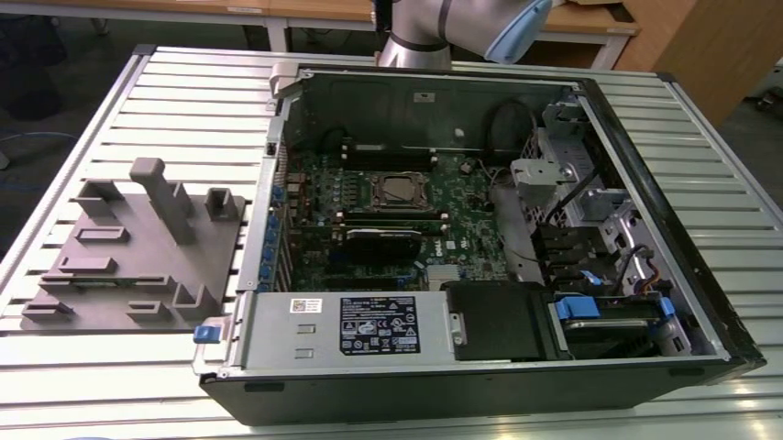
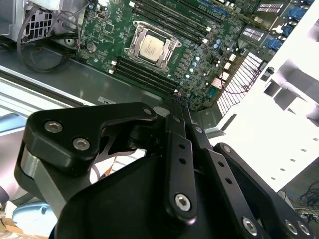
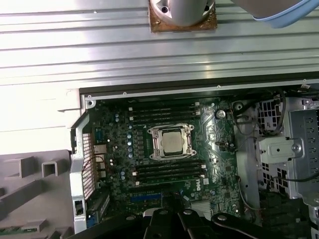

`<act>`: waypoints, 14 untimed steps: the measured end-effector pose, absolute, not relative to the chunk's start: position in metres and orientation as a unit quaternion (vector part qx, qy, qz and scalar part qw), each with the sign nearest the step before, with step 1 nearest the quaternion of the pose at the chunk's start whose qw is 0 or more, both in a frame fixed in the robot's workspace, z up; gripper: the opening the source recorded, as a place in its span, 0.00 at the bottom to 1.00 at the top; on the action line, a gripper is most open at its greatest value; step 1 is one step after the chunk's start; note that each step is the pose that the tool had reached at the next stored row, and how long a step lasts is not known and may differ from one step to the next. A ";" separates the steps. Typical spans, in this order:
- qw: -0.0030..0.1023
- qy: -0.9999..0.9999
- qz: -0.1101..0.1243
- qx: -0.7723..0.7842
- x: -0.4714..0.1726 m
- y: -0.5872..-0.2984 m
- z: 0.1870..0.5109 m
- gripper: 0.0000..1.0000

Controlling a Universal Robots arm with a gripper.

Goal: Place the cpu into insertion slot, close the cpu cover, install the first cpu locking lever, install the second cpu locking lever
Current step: 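Install the second cpu locking lever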

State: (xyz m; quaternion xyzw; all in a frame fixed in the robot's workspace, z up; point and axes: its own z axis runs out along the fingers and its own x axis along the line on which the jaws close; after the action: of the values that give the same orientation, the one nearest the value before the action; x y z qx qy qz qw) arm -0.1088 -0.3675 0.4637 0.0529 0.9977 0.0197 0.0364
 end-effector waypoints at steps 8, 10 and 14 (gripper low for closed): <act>0.036 0.998 0.021 0.053 -0.109 -0.368 0.463 0.10; 0.036 0.998 0.022 0.053 -0.109 -0.368 0.463 0.10; 0.035 0.998 0.026 0.053 -0.109 -0.368 0.461 0.10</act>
State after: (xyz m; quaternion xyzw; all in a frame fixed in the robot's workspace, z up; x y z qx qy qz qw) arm -0.1089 -0.3675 0.4615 0.0531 0.9976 0.0256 0.0354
